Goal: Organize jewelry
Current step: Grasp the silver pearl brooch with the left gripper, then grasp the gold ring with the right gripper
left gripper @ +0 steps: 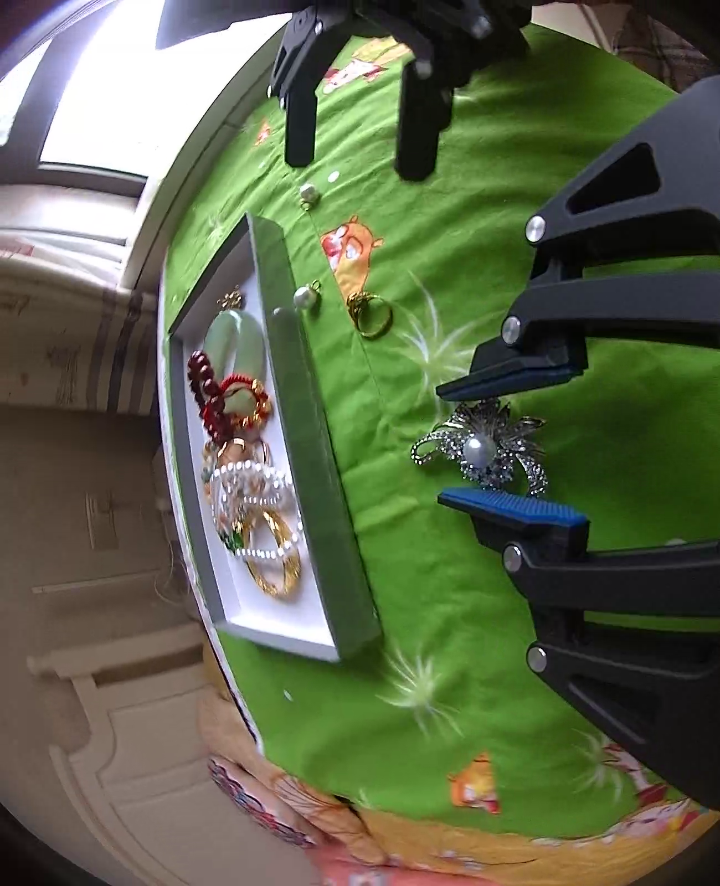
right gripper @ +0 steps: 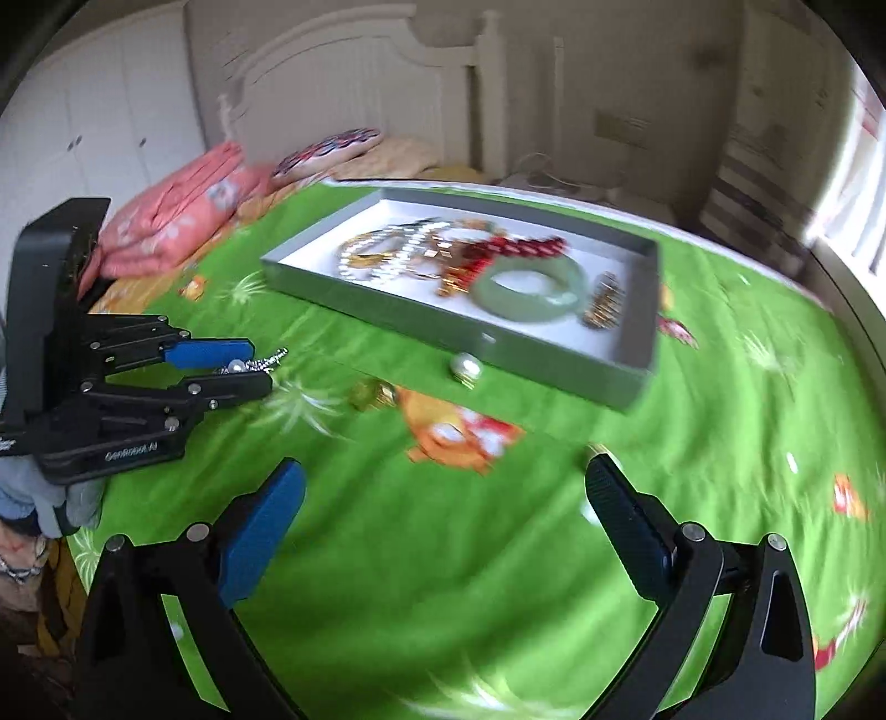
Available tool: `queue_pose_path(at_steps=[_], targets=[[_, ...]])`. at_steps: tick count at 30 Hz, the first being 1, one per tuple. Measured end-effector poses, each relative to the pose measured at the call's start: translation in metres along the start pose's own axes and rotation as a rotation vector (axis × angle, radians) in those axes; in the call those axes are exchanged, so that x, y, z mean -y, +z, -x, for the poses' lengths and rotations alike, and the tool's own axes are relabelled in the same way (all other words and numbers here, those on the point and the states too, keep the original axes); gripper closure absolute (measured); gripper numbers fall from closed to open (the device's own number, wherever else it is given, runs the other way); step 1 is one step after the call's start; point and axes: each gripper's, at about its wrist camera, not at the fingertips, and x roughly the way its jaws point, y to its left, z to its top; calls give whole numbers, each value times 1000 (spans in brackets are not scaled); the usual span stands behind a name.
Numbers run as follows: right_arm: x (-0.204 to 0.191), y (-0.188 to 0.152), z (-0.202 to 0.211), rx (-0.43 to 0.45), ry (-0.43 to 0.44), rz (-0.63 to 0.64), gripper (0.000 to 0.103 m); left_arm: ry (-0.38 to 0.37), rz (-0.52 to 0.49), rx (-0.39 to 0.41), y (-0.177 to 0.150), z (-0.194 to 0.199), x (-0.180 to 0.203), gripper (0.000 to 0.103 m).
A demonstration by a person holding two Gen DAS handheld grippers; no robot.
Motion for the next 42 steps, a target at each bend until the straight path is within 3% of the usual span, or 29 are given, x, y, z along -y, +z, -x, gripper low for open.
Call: queue_pose_path(at_steps=[2, 8, 14, 23, 28, 42], targets=[[-9, 7, -9, -13, -1, 34, 16, -1, 18, 0, -1, 1, -3, 71], [-30, 14, -32, -59, 10, 143, 22, -18, 81, -5, -4, 2, -14, 71], [-36, 17, -42, -92, 167, 282, 22, -29, 110, -17, -4, -1, -18, 71], [-28, 37, -62, -112, 271, 375, 26, -19, 104, -22, -4, -2, -17, 71], [-27, 29, -52, -90, 287, 400, 44, -22, 108, -21, -5, -2, -18, 71], [-18, 18, -41, -85, 285, 376, 52, -9, 99, -24, -5, -3, -17, 71]])
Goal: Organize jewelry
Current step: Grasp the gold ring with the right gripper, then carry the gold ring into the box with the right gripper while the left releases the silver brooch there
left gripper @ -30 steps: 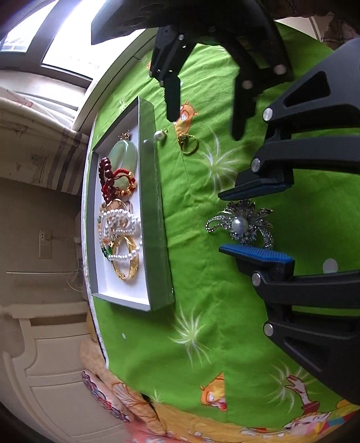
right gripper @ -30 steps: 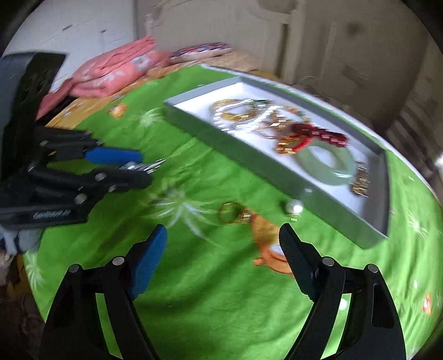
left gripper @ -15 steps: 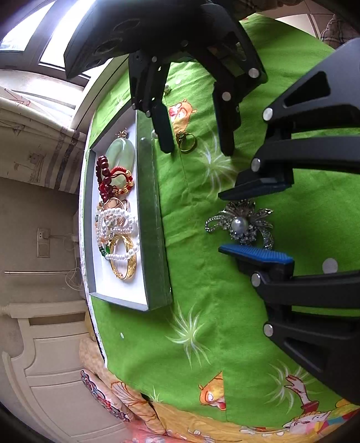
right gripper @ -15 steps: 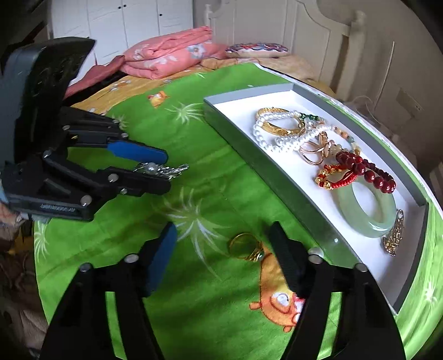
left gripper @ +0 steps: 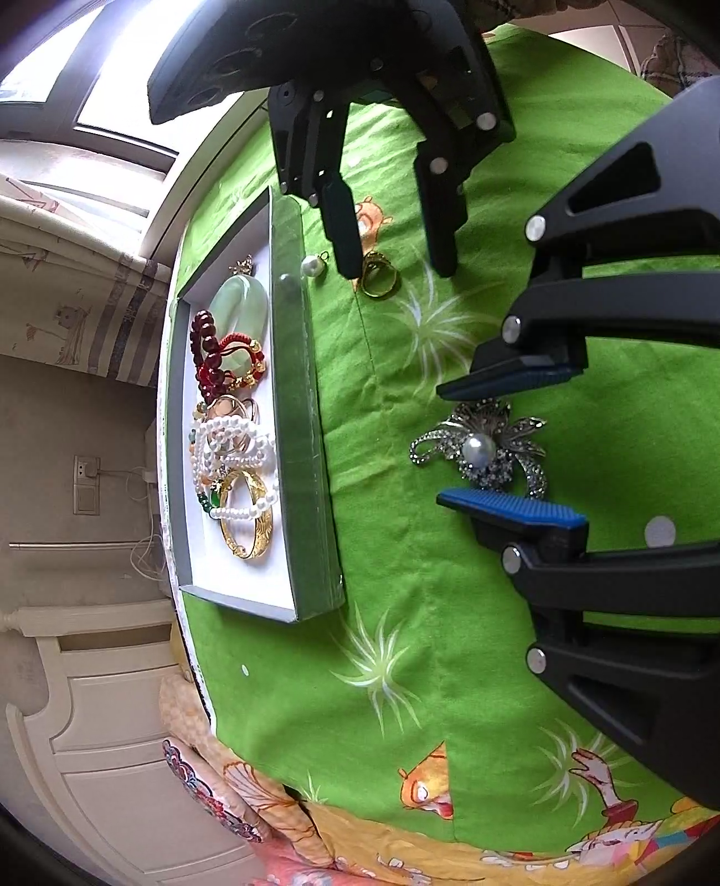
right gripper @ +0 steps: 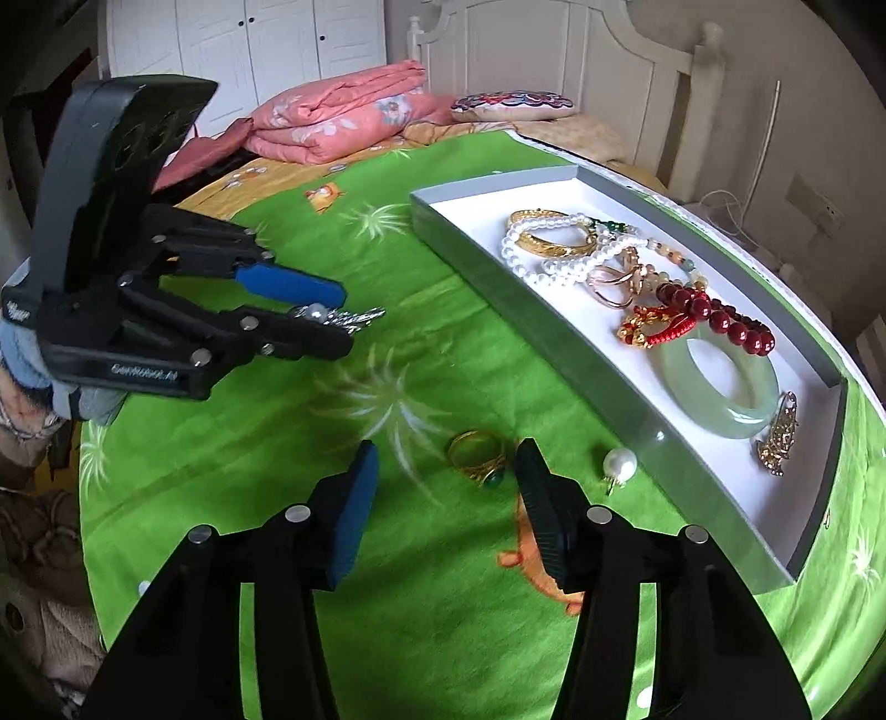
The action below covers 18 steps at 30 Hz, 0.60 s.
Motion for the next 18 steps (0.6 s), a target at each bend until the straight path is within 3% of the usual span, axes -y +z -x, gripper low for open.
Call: queue_pose_path(at_steps=[2, 3, 8, 18], targets=[[-3, 0, 2, 4, 11, 9, 74, 10, -4, 1, 0, 1, 1, 71], [-5, -1, 4, 5, 10, 8, 78, 15, -6, 1, -1, 1, 1, 71], [-9, -11, 14, 25, -54, -10, 79, 35, -35, 21, -2, 7, 8, 71], [9, -6, 47, 144, -75, -84, 79, 33, -85, 69, 17, 28, 20, 71]])
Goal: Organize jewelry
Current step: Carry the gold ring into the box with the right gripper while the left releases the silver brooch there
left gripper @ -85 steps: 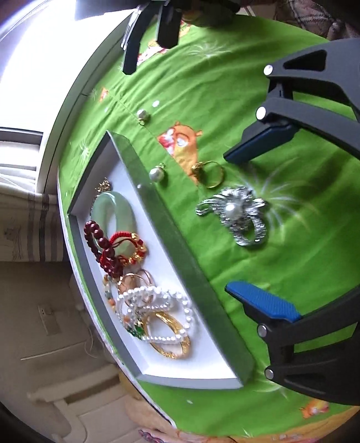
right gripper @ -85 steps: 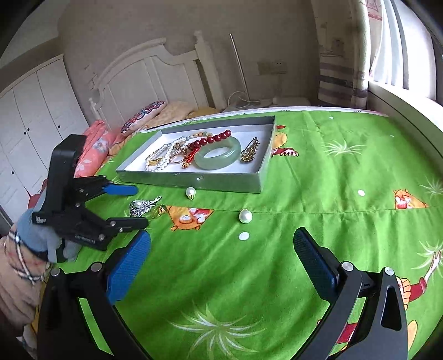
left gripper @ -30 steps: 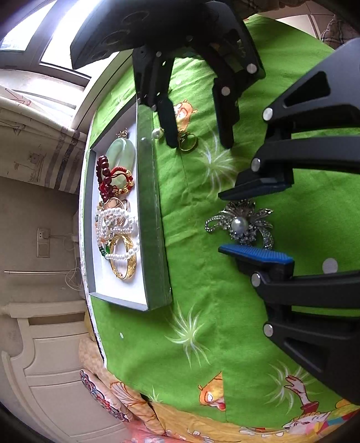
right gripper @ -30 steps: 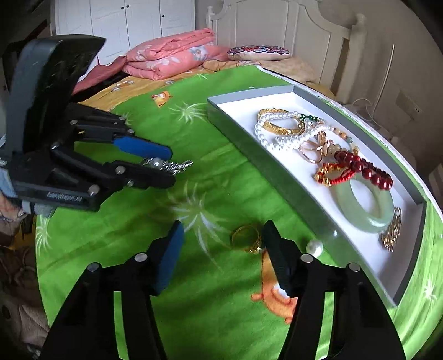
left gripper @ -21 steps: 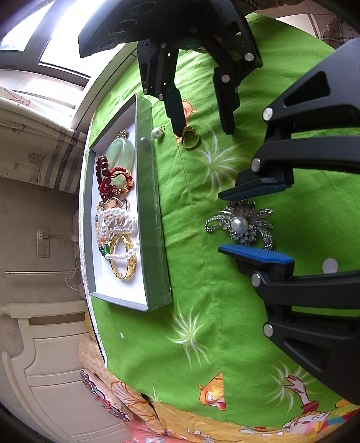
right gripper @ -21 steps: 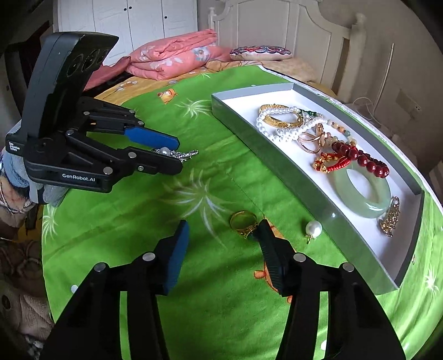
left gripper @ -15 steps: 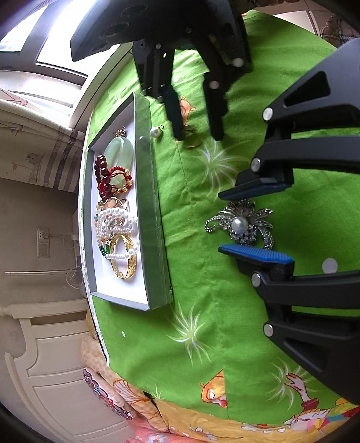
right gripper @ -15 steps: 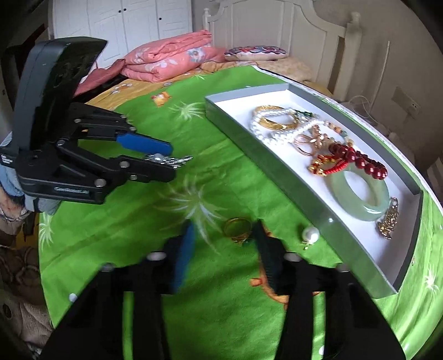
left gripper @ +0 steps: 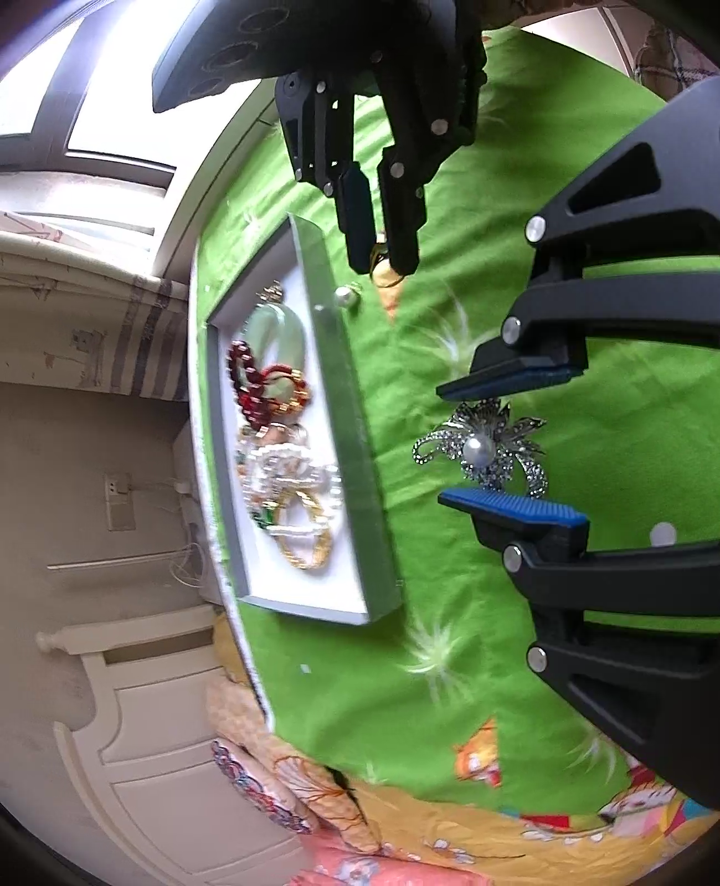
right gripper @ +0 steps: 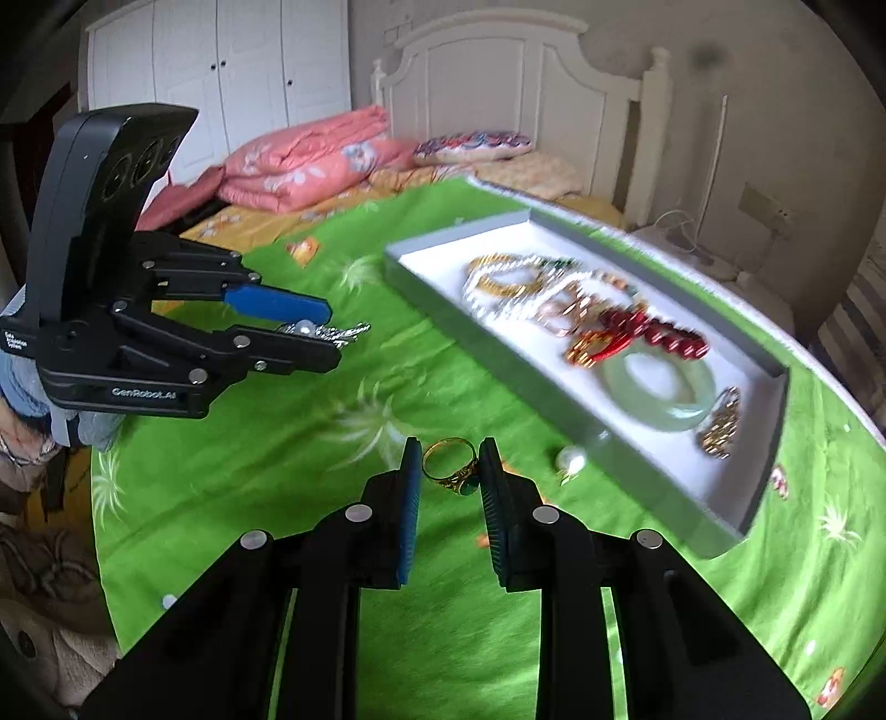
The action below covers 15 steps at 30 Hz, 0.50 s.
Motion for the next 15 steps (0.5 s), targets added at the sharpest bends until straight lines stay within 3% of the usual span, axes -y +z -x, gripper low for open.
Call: queue_pose_path(at_steps=[8, 15], targets=[[32, 17, 11, 63, -57, -74, 79, 12, -55, 31, 39, -3, 9, 71], [66, 18, 11, 82, -133, -166, 79, 29, -75, 47, 76, -29, 17, 71]])
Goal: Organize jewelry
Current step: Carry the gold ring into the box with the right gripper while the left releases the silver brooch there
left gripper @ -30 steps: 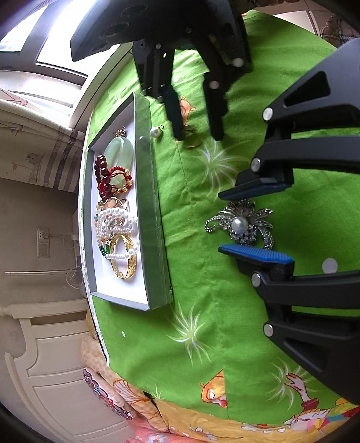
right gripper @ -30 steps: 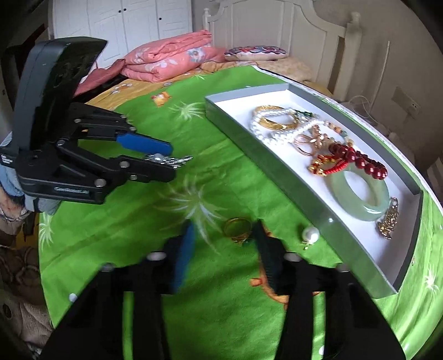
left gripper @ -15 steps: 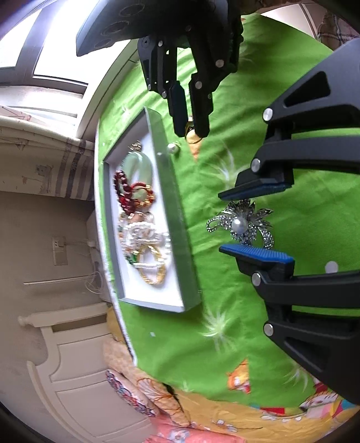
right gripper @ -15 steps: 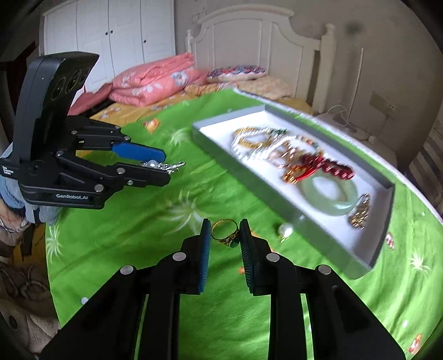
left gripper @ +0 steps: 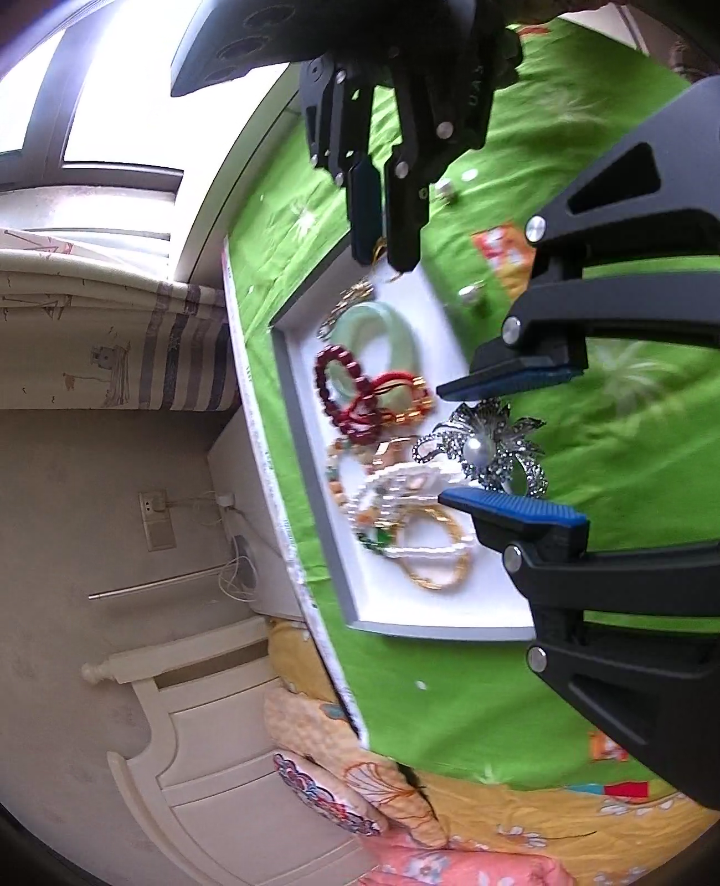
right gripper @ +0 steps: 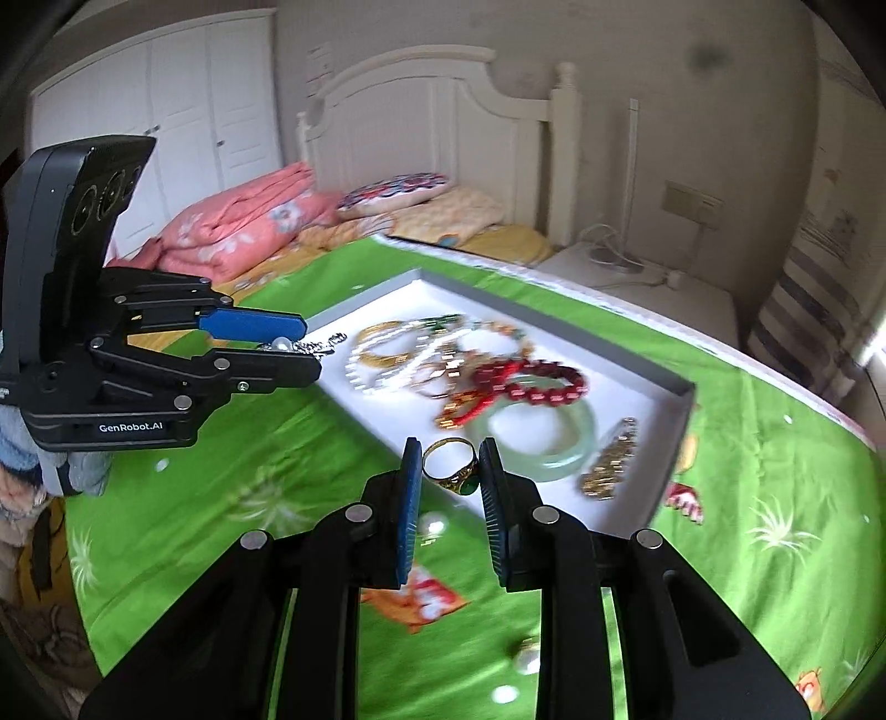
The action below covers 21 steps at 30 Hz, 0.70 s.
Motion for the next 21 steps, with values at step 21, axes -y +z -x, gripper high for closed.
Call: queue_pose_path(at_steps=[21], targets=[[38, -10, -24, -83, -140, -119, 77, 42, 35, -47, 8, -66, 5, 37]])
